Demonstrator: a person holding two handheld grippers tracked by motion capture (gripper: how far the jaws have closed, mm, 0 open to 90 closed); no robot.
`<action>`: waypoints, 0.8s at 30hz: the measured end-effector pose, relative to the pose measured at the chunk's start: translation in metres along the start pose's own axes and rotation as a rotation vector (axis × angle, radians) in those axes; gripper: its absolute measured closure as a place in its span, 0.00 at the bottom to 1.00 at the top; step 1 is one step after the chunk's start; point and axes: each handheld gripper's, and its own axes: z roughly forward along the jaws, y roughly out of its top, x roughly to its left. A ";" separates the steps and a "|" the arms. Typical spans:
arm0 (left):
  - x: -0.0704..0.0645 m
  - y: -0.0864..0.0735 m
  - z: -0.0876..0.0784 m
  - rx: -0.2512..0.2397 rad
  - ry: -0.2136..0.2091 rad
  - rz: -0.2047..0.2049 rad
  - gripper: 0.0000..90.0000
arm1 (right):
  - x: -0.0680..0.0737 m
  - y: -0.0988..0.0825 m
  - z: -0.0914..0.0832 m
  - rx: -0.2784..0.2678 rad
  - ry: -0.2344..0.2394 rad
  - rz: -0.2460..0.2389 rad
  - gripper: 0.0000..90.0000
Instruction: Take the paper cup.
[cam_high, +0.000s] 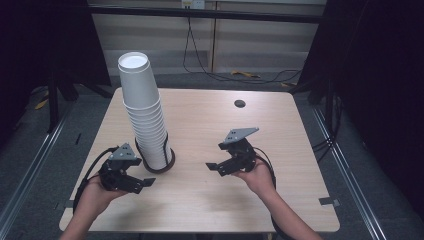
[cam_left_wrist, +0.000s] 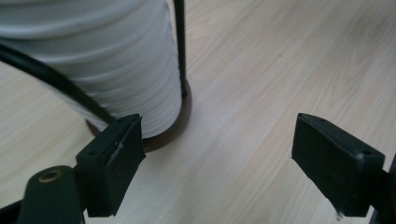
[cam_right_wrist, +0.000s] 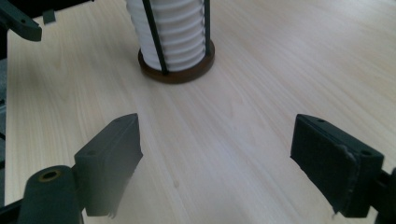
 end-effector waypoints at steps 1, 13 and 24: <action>0.002 0.001 -0.004 -0.014 -0.012 -0.010 0.19 | 0.000 0.003 0.000 0.000 -0.001 0.000 0.17; 0.021 0.023 -0.035 -0.045 0.001 -0.036 0.18 | 0.011 0.045 0.009 -0.020 0.017 -0.041 0.18; 0.030 0.046 -0.059 -0.041 0.046 -0.007 0.18 | 0.012 0.086 0.011 -0.078 0.028 -0.019 0.17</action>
